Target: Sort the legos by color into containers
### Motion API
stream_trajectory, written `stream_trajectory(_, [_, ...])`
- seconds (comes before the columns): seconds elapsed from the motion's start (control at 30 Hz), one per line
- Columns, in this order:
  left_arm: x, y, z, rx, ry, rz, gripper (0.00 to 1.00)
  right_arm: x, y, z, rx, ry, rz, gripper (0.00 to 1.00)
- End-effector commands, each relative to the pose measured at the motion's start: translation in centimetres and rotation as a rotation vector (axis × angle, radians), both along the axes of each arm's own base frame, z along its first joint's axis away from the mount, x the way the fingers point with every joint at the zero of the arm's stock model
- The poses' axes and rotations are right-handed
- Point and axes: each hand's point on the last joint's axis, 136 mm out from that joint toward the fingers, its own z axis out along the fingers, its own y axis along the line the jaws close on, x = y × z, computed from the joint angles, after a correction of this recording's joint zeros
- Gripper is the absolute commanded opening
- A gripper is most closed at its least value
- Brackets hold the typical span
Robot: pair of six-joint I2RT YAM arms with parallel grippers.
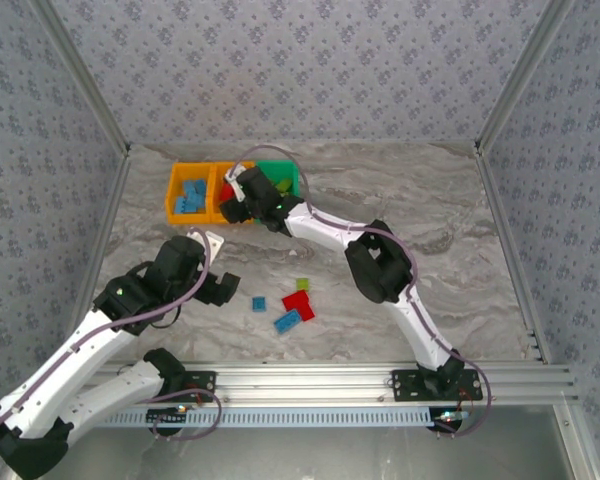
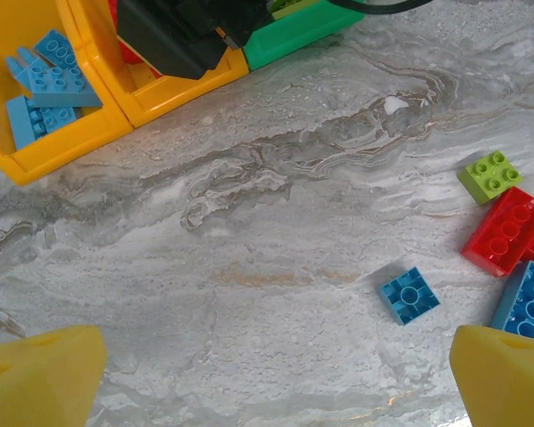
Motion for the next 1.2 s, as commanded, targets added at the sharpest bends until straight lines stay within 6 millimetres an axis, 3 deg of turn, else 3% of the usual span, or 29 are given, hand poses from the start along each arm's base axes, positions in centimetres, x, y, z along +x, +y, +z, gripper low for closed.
stream_trajectory(0.0, [0.3, 0.6, 0.0, 0.003, -0.004, 0.047, 0.99, -2.4, -1.9, 6.2, -0.003, -0.019, 0.007, 0.74])
stream_trajectory(0.2, [0.6, -1.4, -1.2, -0.178, 0.102, 0.156, 0.99, -8.1, -8.2, 9.4, -0.071, 0.071, -0.004, 0.82])
stream_trajectory(0.3, [0.7, -3.1, -2.6, -0.263, 0.172, 0.178, 0.99, -11.3, -12.1, 9.7, -0.075, 0.108, -0.029, 0.87])
stream_trajectory(0.4, [0.7, -4.9, -4.9, -0.314, 0.232, 0.190, 0.99, -14.7, -15.7, 9.5, -0.032, 0.148, -0.051, 0.94])
stream_trajectory(0.47, [0.6, -6.0, -6.8, -0.318, 0.274, 0.200, 0.99, -17.2, -18.0, 8.3, 0.007, 0.189, -0.068, 1.00])
stream_trajectory(0.57, [0.5, -7.6, -9.5, -0.302, 0.329, 0.208, 0.99, -19.8, -20.6, 6.5, 0.067, 0.240, -0.095, 1.00])
stream_trajectory(0.77, [0.5, -9.6, -14.0, -0.246, 0.393, 0.244, 0.94, -21.0, -24.3, 3.4, 0.066, 0.292, -0.205, 1.00])
stream_trajectory(0.93, [0.4, -10.1, -17.0, -0.175, 0.443, 0.261, 0.80, -20.9, -24.2, 3.1, 0.073, 0.309, -0.203, 1.00])
stream_trajectory(1.17, [-0.1, -9.2, -19.0, -0.112, 0.444, 0.298, 0.54, -20.4, -23.9, 3.6, 0.079, 0.301, -0.197, 1.00])
